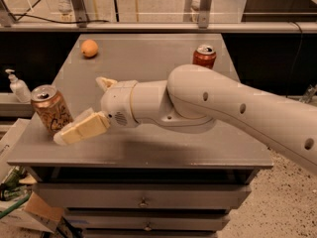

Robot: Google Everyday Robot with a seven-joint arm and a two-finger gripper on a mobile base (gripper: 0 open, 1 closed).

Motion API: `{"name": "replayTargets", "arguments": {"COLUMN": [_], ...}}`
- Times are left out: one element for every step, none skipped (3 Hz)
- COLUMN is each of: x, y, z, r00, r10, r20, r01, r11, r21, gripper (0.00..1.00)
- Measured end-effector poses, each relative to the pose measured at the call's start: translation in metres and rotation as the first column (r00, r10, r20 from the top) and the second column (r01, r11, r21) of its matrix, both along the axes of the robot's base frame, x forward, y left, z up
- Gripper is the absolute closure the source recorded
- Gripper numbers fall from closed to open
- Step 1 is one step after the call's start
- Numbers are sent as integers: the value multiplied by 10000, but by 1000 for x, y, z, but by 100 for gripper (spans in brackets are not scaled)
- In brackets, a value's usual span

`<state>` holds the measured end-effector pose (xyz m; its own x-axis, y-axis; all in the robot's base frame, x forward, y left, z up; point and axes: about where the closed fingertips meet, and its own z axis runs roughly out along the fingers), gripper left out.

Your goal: Pick orange can

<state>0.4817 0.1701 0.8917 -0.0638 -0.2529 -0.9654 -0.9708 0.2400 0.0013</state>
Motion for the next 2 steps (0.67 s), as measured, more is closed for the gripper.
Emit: {"name": "replayTargets", "arguments": {"x": [-2,-4], "y": [33,61], "z": [2,0], "r00": [9988,9964], "r10": [457,829], "r20": [170,194], "r01": [-458,-828], "r11": [9989,9966], "r21": [83,-37], "gripper": [0,0]}}
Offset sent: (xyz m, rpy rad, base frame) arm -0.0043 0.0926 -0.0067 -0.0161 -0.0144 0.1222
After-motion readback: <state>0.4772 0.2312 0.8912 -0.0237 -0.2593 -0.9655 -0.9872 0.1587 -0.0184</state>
